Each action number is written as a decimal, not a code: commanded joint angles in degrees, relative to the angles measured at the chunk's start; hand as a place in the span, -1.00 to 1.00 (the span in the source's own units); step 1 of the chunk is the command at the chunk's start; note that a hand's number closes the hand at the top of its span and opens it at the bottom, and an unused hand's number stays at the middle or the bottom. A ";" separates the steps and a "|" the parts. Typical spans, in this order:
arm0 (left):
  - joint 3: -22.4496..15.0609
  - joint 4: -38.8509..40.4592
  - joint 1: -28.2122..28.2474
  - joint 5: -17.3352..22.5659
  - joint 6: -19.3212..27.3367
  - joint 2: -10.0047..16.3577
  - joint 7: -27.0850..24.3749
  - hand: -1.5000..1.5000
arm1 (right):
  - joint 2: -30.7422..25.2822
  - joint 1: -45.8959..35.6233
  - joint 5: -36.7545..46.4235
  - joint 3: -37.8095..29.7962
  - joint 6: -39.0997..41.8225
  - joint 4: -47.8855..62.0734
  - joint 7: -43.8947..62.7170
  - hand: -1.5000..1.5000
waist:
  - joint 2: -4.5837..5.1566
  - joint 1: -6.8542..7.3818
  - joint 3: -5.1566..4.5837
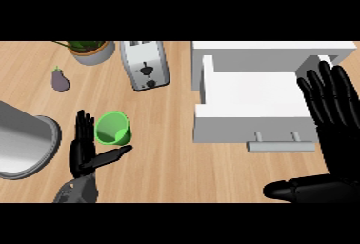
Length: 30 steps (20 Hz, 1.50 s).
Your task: Pick up the cup, place it into the drawer and close the drawer
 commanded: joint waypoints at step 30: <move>4.73 31.49 -14.17 4.60 -20.94 1.60 -16.65 -1.00 | 0.13 4.42 -0.36 0.32 1.76 -1.93 -1.04 -1.00 | 0.14 -0.56 -0.05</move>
